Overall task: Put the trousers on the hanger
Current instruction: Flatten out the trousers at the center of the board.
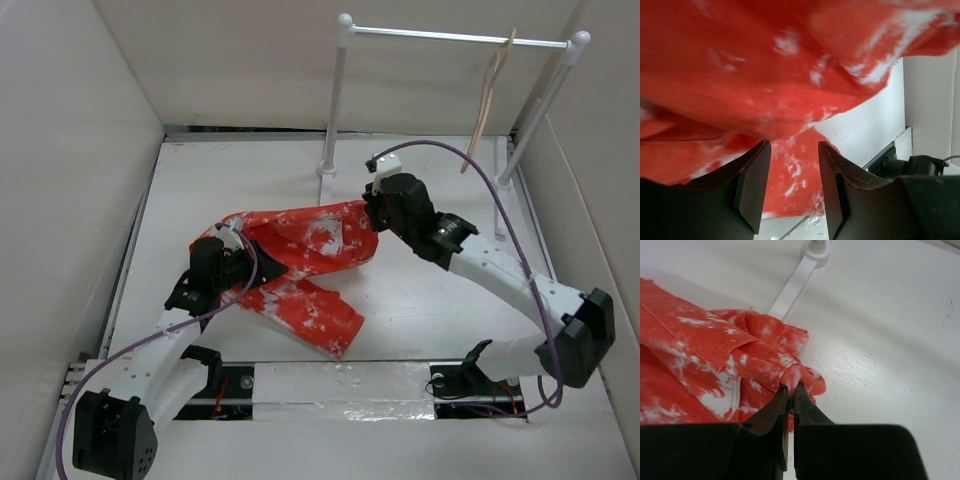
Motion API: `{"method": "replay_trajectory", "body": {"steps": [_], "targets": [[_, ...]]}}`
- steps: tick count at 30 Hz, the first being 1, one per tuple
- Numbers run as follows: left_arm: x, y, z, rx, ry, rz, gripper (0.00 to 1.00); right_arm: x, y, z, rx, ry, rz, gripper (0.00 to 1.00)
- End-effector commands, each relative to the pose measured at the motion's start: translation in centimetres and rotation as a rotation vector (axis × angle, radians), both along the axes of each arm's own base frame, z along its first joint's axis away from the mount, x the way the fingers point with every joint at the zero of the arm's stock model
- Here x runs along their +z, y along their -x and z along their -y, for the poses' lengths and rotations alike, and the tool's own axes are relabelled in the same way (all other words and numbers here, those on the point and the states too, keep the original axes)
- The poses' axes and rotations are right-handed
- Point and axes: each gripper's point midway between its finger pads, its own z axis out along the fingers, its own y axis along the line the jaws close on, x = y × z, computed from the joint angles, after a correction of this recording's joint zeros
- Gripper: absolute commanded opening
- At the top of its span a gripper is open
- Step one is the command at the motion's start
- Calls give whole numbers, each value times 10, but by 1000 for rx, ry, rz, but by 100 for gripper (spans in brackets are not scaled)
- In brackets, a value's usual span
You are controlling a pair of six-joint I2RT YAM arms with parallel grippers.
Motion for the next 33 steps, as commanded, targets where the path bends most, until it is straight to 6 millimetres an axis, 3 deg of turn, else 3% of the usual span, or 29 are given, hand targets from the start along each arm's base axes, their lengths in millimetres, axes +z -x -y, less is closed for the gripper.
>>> {"method": "replay_trajectory", "body": {"steps": [1,3,7,11,12,16,18,19,23,27,32,33], "targets": [[42,-18,2,0,10,147,40,71,18,18,5,-114,121,0],[53,-24,0,18,8,173,42,93,33,32,-17,-144,158,0],[94,-36,1,19,1,258,47,116,61,64,-66,-171,186,0],[115,-36,-8,71,-7,307,60,114,67,92,-135,-143,188,0],[110,-31,-13,96,-26,281,66,105,67,93,-138,-125,173,0],[70,-27,-41,263,-93,166,71,90,66,112,-202,-117,167,0],[53,-23,-49,338,-84,99,73,94,67,122,-219,-132,188,0],[32,-18,-50,352,-82,50,73,95,66,130,-241,-135,194,0],[0,-17,-45,381,-17,-24,76,93,70,133,-218,-164,203,0],[-27,-32,-49,410,-67,-65,76,91,71,132,-201,-169,193,0],[-39,-46,-35,337,-64,-53,72,93,70,128,-184,-176,197,0],[-46,-49,-32,328,-65,-72,67,94,71,128,-183,-180,199,0]]}}
